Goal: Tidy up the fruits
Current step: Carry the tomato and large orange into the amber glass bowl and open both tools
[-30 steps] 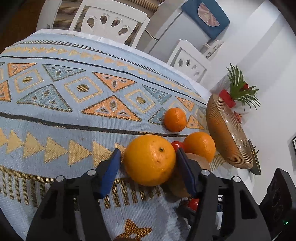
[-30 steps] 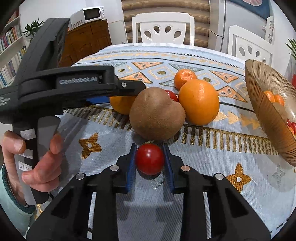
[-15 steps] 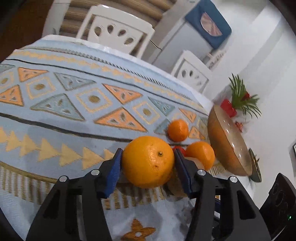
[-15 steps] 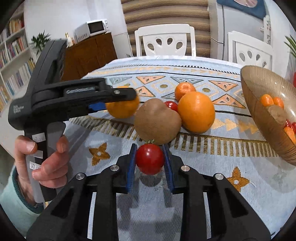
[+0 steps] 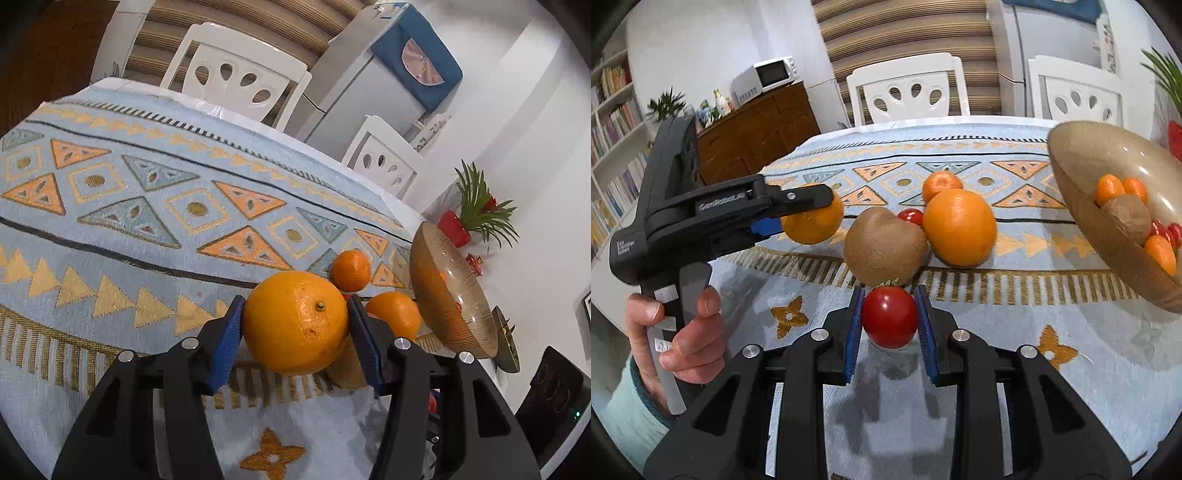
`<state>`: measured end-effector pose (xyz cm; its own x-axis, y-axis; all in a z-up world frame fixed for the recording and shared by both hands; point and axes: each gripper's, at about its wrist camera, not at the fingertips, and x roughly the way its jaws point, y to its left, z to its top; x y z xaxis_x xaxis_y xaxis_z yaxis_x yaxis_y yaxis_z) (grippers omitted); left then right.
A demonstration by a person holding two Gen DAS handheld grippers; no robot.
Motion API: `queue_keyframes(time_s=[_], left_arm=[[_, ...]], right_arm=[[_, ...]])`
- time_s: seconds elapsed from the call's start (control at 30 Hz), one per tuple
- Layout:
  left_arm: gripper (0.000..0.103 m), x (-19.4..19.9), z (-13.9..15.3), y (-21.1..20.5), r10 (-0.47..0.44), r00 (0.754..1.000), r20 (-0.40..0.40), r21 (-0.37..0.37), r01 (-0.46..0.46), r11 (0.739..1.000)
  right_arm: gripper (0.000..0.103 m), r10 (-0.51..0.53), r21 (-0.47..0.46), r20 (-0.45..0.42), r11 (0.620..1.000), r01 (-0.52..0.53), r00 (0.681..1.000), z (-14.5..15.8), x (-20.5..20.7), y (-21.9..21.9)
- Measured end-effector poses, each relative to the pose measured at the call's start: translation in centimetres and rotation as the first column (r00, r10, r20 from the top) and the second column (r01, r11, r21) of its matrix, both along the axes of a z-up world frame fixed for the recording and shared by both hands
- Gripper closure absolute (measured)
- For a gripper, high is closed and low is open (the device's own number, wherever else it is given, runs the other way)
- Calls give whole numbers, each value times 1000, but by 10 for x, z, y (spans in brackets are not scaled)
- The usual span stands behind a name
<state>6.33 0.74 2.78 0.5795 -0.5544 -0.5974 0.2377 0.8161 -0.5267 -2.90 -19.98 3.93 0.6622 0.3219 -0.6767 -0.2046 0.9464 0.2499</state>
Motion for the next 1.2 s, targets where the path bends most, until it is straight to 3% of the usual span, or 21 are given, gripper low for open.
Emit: queue_keyframes(time_s=[0.13,0.3,0.47,0.67,0.83,1.0,1.2], left_arm=[[49,-10,24,-16,-34,999,38,2,34,999],[49,-19,66,-60,-109,988,106,20,108,994],[49,-21,96,-116,-211,967,143,36,208,977],[49,-20,113,-181,-309,938,155,39,307,951],[49,-18,117,-229,-369,915,164,66,363,929],[49,-14,113,-268,-406,901,155,87,397,914],[49,7,104,-310,-433,894,117,103,423,900]], right_arm=[[74,-25,15,4,1000,25,1000,9,-11,-20],[74,-102,20,83,995,100,991,48,-30,-68],[74,-211,36,145,977,208,967,90,-39,-130],[74,-314,15,169,949,316,934,113,-39,-187],[74,-378,1,151,924,382,913,115,-33,-220],[74,-448,18,71,894,448,891,94,-19,-251],[74,-447,56,17,894,445,894,74,-15,-262]])
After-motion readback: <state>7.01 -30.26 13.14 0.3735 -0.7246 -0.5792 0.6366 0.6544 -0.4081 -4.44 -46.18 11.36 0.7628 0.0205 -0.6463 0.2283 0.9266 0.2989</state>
